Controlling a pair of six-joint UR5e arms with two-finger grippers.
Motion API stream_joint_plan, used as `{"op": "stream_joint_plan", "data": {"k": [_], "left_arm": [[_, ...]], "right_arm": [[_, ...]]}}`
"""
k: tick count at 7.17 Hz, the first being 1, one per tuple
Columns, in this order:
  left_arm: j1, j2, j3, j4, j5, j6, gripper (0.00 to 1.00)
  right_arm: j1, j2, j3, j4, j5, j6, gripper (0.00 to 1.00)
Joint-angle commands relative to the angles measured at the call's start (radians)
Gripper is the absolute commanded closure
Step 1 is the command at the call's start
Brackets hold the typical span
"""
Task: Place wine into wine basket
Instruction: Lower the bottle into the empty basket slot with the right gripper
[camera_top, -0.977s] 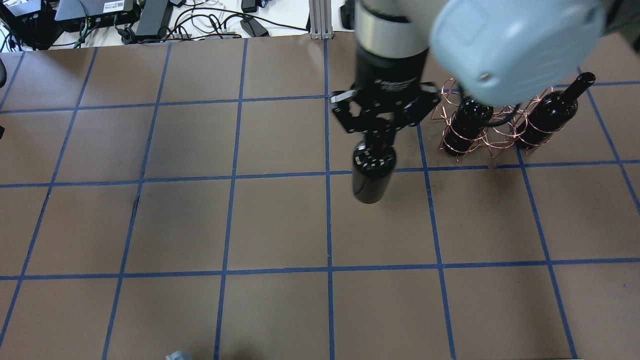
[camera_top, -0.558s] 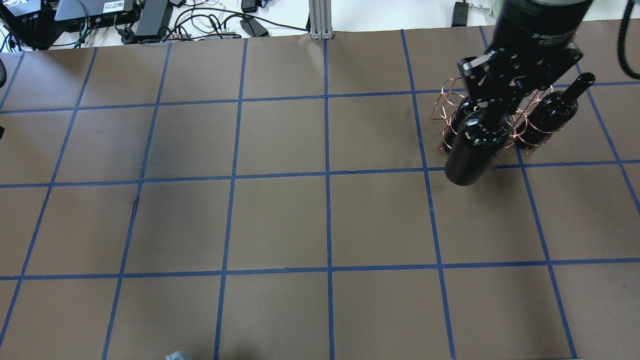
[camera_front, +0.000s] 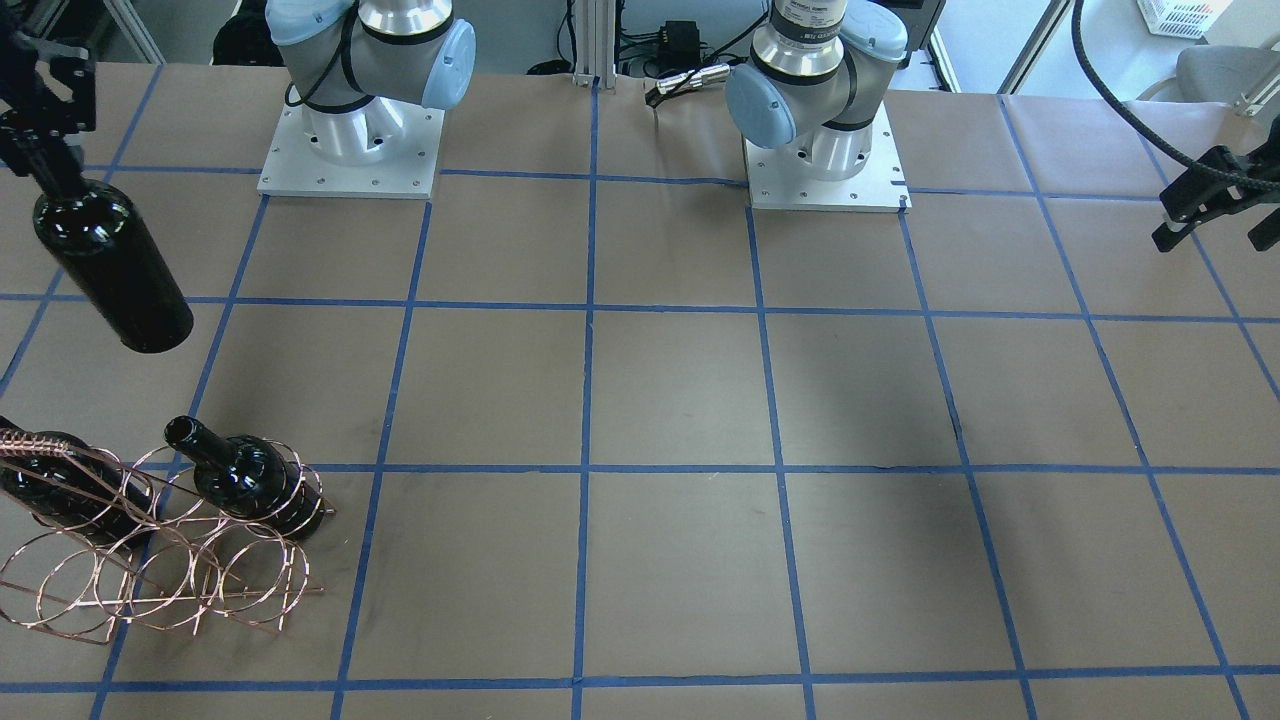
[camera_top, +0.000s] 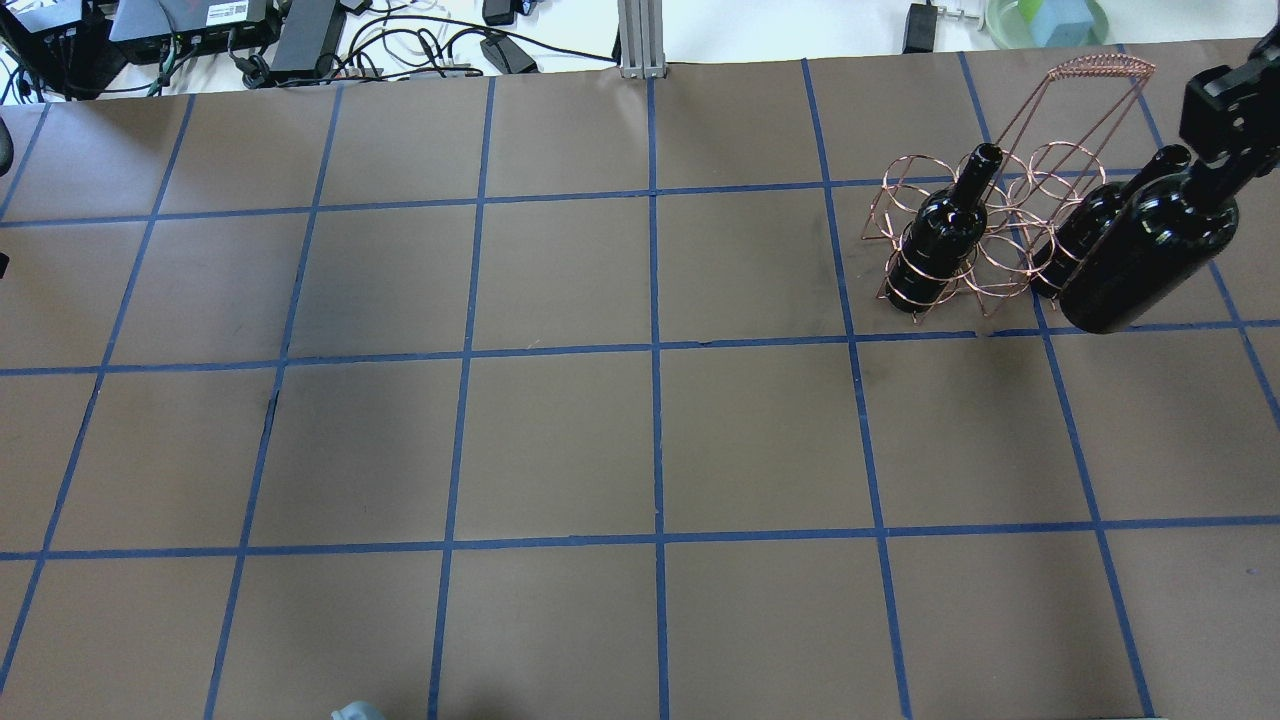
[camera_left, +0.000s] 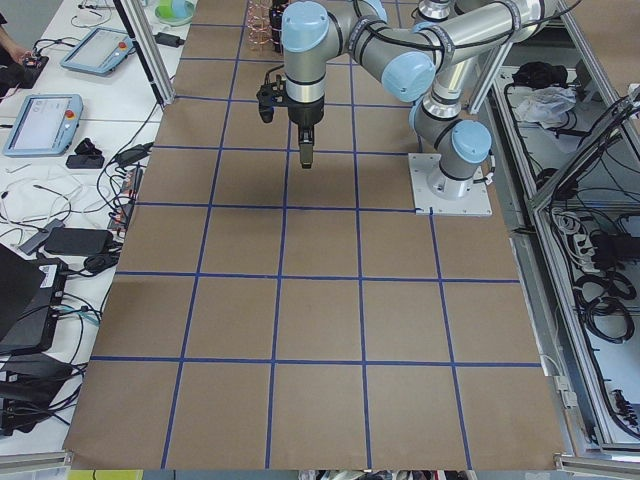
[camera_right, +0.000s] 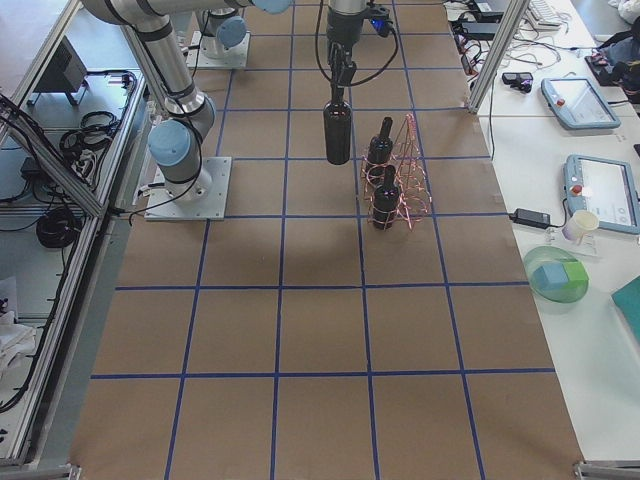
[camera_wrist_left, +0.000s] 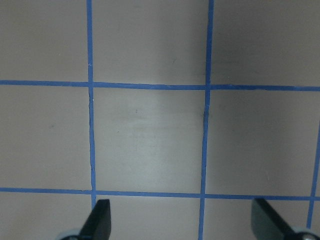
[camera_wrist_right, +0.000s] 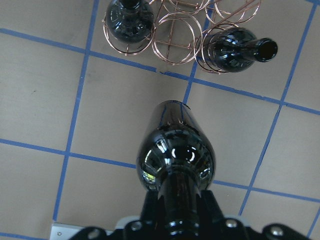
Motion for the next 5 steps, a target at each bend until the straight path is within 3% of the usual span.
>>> {"op": "stream_joint_plan", "data": {"k": [1, 3, 5], "left_arm": [[0.000, 0.000, 0.000, 0.001, 0.000, 0.000, 0.00], [0.000, 0.000, 0.000, -0.001, -0.002, 0.000, 0.00], [0.000, 0.000, 0.000, -0.001, 0.000, 0.000, 0.00]], "right_arm": [[-0.025, 0.068, -0.031, -0.051, 0.003, -0.104, 1.00], [-0.025, 0.128, -0.037, -0.124, 0.096, -0.104, 1.00], [-0.022, 0.151, -0.041, -0.202, 0.092, -0.109, 1.00]]}}
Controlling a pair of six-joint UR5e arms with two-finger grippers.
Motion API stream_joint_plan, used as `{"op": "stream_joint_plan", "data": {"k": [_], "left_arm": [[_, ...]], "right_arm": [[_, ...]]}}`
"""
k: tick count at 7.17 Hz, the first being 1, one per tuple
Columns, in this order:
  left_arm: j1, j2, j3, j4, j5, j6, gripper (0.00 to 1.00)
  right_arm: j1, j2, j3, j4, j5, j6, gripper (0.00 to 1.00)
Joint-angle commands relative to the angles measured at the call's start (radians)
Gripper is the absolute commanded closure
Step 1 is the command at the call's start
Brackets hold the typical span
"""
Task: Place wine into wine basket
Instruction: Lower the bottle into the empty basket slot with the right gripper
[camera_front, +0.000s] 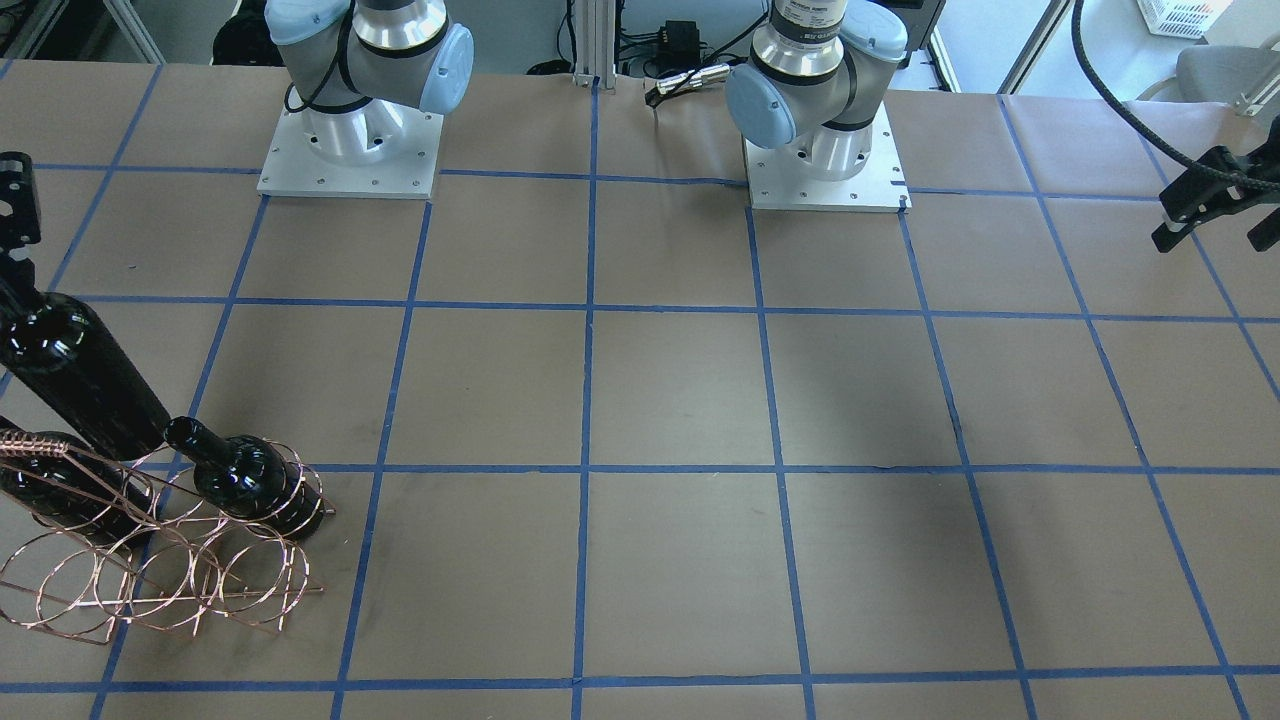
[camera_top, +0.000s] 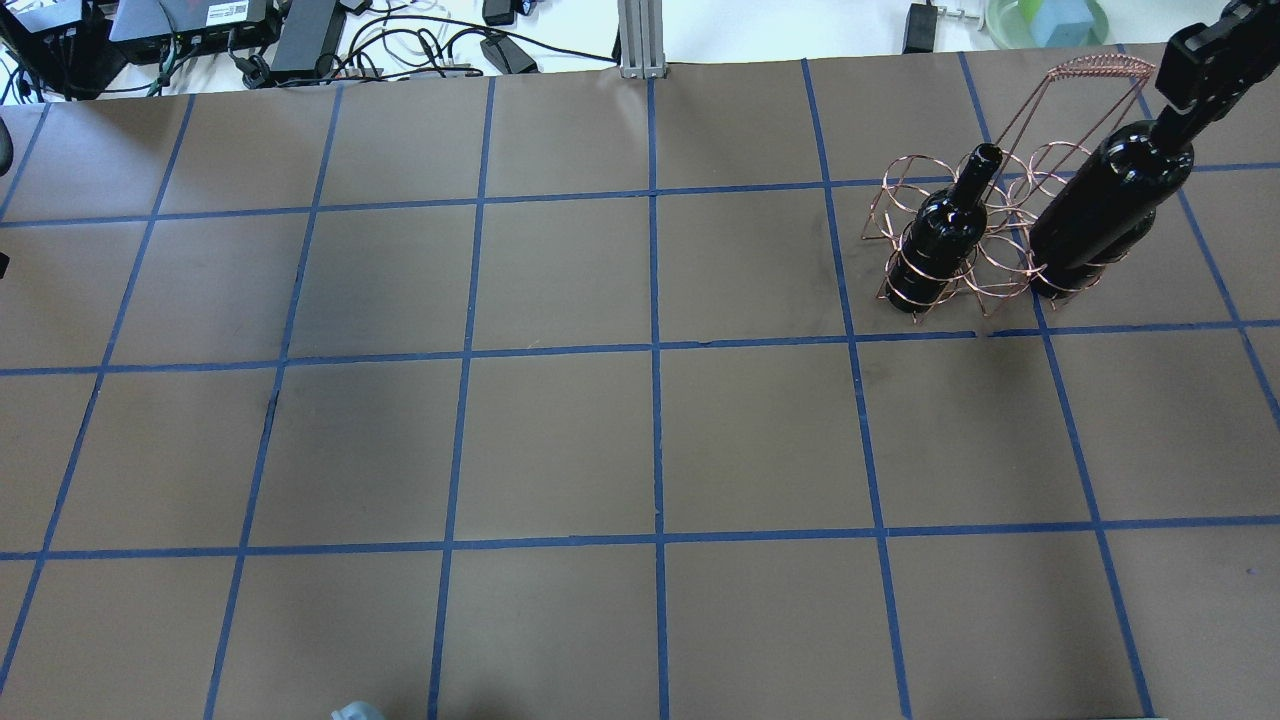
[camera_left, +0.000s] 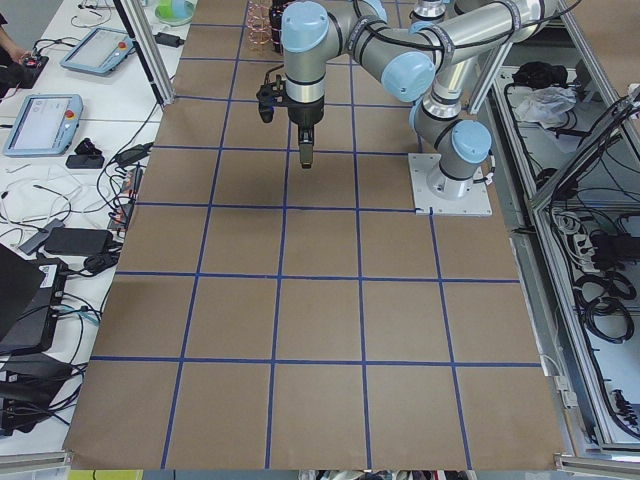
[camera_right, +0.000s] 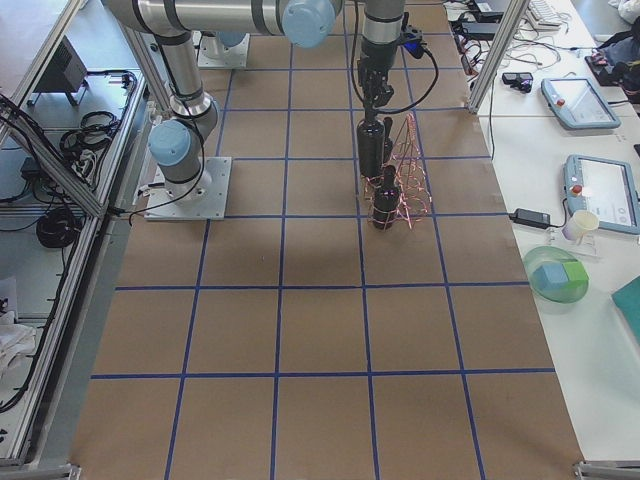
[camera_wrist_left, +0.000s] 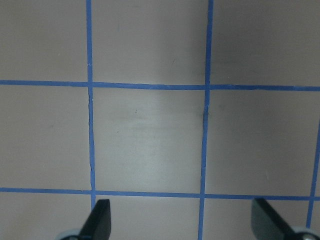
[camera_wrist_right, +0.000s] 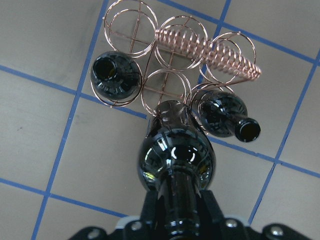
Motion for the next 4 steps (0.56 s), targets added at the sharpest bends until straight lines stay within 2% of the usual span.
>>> {"op": "stream_joint_plan", "data": {"k": [1, 4], "left_arm": [[0.000, 0.000, 0.000, 0.000, 0.000, 0.000, 0.00], [0.000, 0.000, 0.000, 0.000, 0.000, 0.000, 0.00]], "right_arm": [[0.003, 0.047, -0.015, -0.077, 0.003, -0.017, 1.00], [0.012, 0.081, -0.019, -0.094, 0.003, -0.017, 1.00]]}}
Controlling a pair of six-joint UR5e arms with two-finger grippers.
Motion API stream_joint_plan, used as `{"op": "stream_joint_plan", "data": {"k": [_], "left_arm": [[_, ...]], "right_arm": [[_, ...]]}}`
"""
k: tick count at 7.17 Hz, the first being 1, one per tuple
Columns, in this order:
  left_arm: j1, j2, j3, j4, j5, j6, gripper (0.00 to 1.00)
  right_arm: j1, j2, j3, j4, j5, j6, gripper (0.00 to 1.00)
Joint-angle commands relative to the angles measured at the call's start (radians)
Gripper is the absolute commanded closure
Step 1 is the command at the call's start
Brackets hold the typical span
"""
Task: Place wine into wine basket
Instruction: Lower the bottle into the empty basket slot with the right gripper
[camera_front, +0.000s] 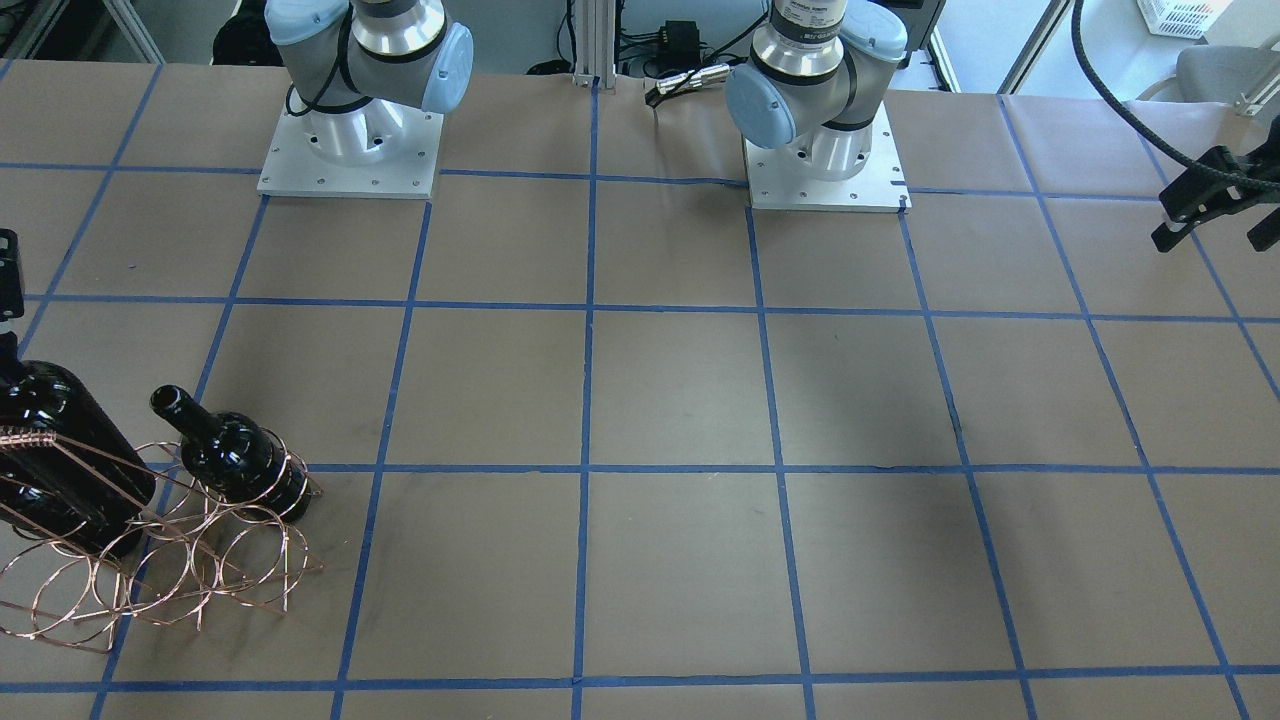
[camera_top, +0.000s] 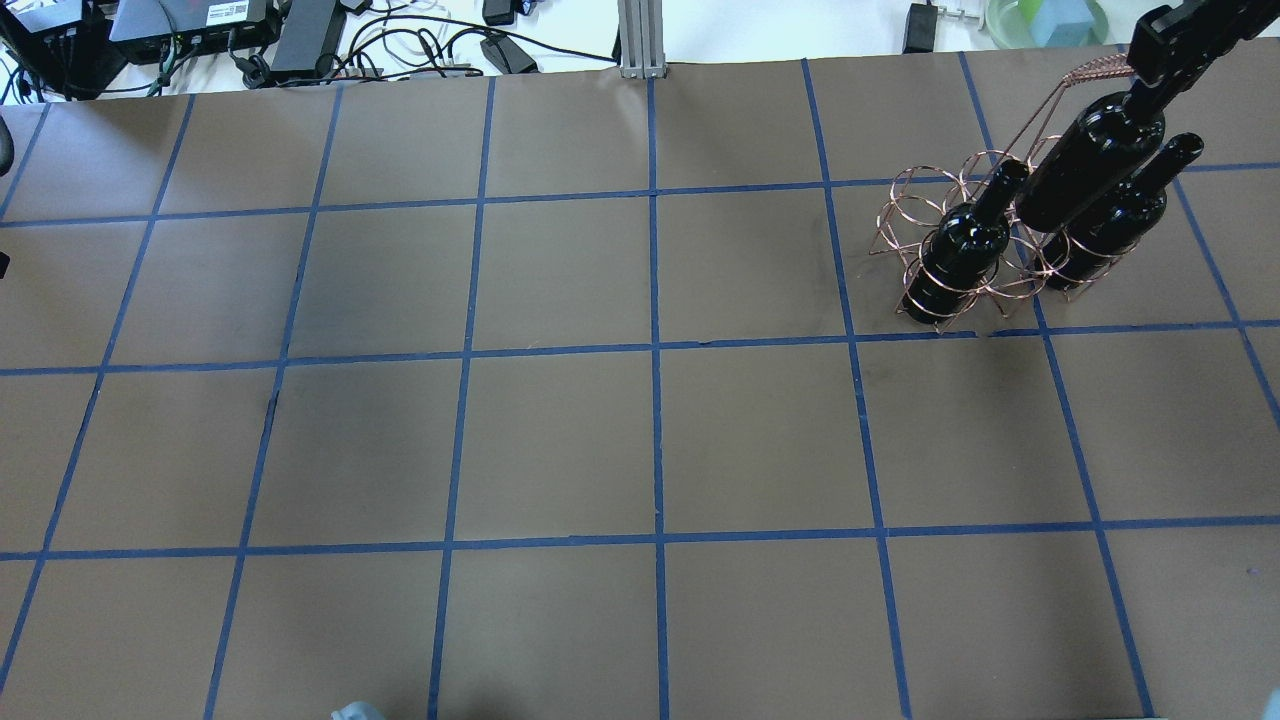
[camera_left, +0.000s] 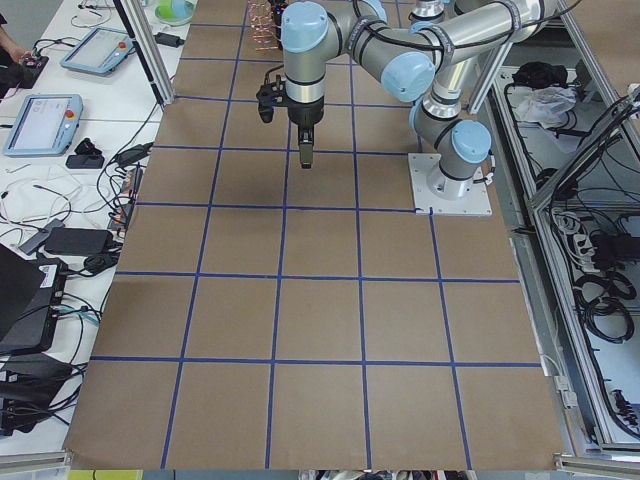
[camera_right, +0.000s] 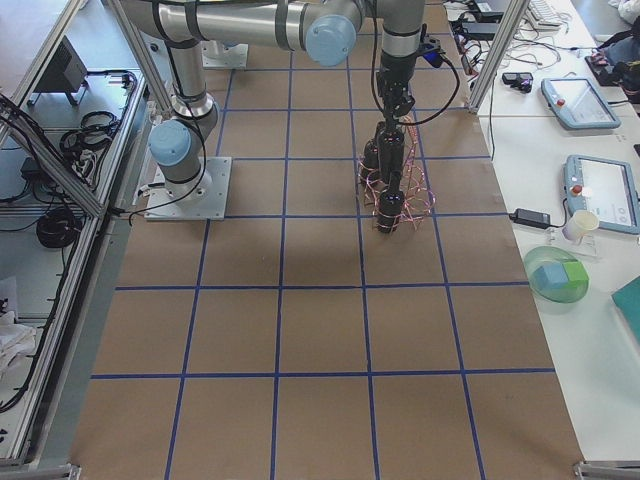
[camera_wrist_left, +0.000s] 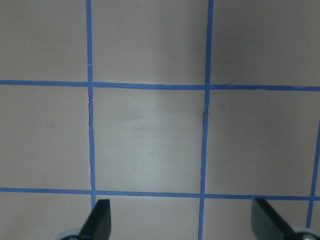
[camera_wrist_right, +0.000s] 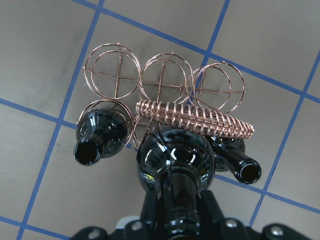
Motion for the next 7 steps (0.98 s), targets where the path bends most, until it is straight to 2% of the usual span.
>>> {"op": "stream_joint_plan", "data": {"k": [1, 4, 7], "left_arm": [[0.000, 0.000, 0.000, 0.000, 0.000, 0.000, 0.00], [0.000, 0.000, 0.000, 0.000, 0.000, 0.000, 0.00], [0.000, 0.000, 0.000, 0.000, 0.000, 0.000, 0.00]], "right_arm": [[0.005, 0.013, 0.000, 0.002, -0.002, 0.000, 1.00], [0.007, 0.026, 0.003, 0.060, -0.005, 0.009, 1.00], [0.007, 0.043, 0.005, 0.063, -0.020, 0.007, 1.00]]}}
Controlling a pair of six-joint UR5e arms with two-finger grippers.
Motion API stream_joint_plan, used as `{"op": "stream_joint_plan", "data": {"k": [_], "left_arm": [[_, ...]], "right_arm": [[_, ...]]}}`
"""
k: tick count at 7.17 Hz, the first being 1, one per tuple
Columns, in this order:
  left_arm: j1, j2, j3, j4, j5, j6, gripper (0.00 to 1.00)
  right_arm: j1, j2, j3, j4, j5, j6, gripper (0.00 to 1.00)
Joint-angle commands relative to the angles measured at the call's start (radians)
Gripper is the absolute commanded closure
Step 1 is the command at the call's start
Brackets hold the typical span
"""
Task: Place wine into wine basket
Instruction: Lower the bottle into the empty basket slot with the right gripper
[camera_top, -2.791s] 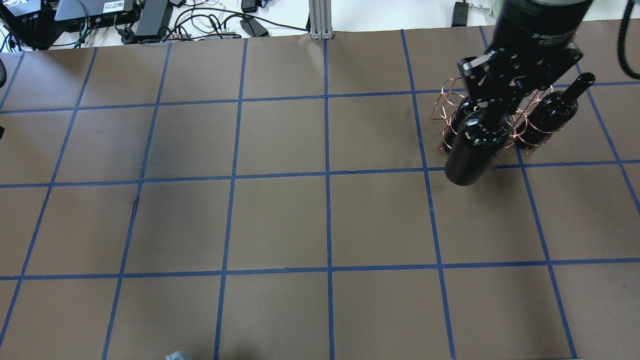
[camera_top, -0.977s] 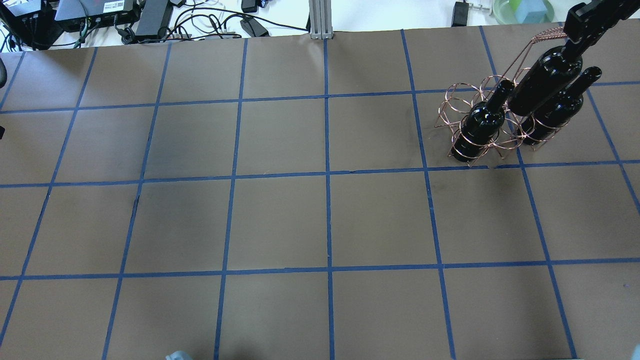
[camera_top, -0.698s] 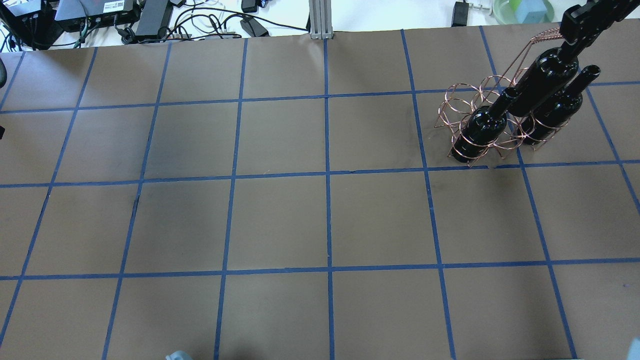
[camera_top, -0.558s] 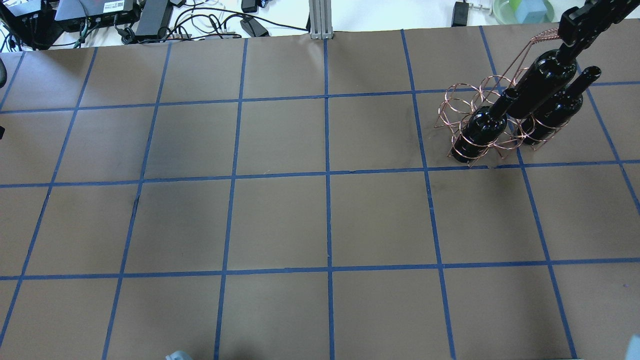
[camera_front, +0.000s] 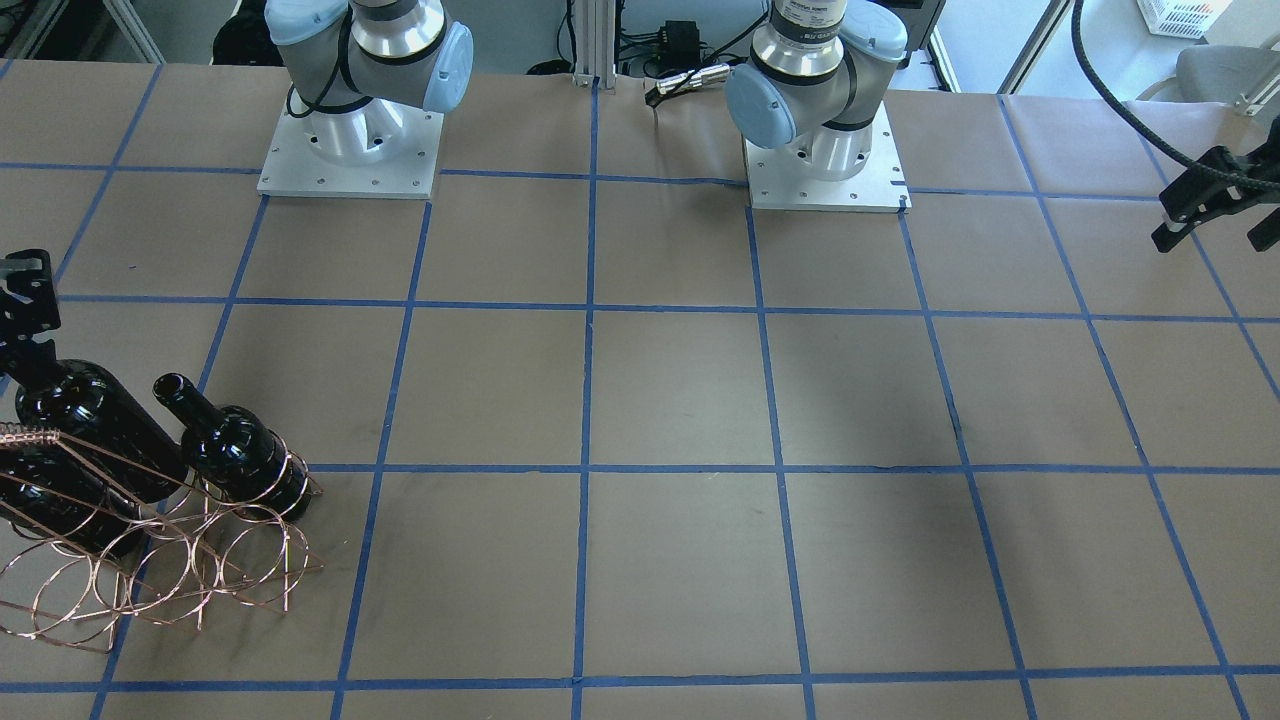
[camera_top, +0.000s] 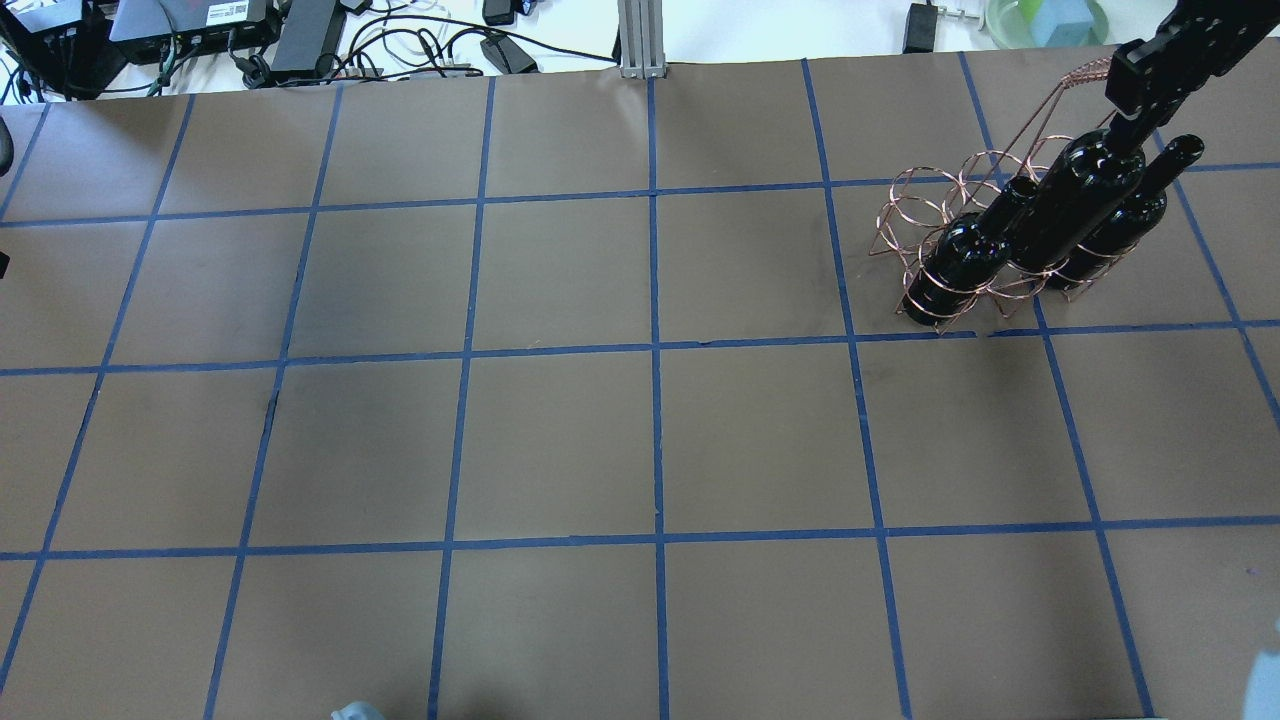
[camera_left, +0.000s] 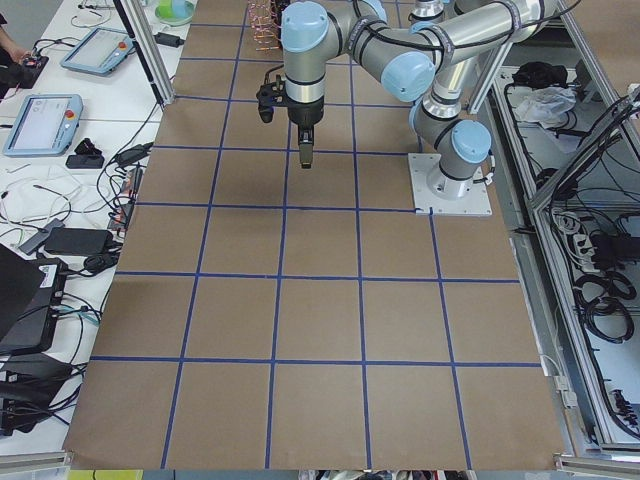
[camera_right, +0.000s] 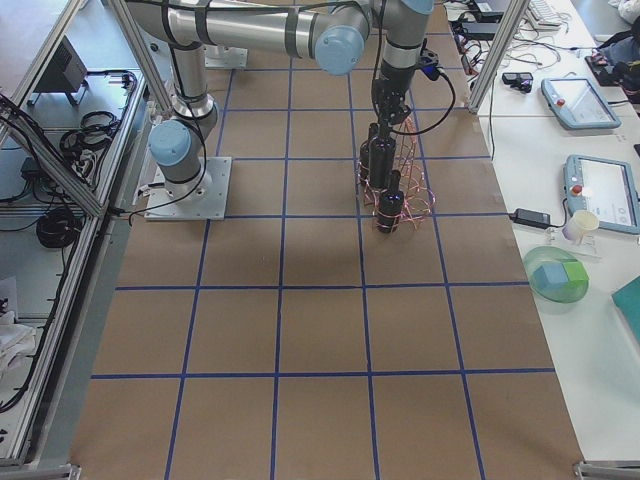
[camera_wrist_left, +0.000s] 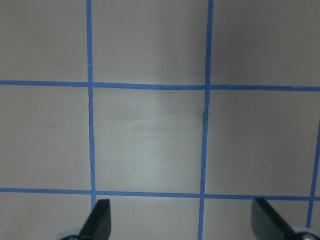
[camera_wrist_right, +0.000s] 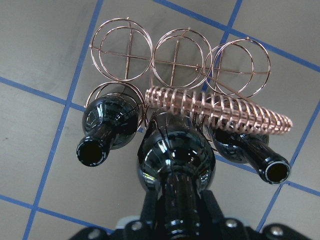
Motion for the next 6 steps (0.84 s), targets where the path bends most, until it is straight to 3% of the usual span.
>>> {"op": "stream_joint_plan", "data": {"k": [1, 6], "left_arm": [[0.000, 0.000, 0.000, 0.000, 0.000, 0.000, 0.00], [0.002, 0.000, -0.006, 0.001, 0.002, 0.000, 0.00]], "right_arm": [[0.000, 0.016, 0.001, -0.009, -0.012, -0.003, 1.00], [0.002, 0.059, 0.005, -0.017, -0.011, -0.011, 1.00]]}}
